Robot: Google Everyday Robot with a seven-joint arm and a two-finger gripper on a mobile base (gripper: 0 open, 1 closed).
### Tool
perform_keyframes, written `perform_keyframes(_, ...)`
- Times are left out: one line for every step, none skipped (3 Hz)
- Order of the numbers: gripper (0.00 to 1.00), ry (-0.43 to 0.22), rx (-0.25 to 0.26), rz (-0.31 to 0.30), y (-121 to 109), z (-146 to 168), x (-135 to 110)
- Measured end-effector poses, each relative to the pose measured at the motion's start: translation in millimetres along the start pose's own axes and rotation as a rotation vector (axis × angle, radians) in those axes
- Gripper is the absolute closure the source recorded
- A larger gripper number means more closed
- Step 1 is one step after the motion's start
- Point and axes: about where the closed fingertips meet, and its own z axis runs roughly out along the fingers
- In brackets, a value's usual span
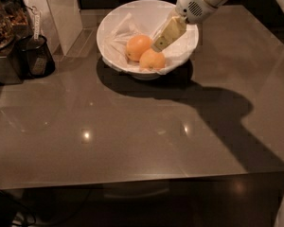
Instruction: Pick orange from white bowl
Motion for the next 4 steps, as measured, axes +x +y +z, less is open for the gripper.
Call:
perform_keyframes(0.08, 0.012, -0.024, 0.003, 0, 13, 0)
perform_keyframes(0.07, 0.038, -0.064, 0.015, 0, 34, 4)
perform_keyframes(0.09, 0.054, -0.081, 0.033, -3, 51, 6)
perform_keyframes(0.13, 0.065, -0.076, 0.031, -10, 59, 4)
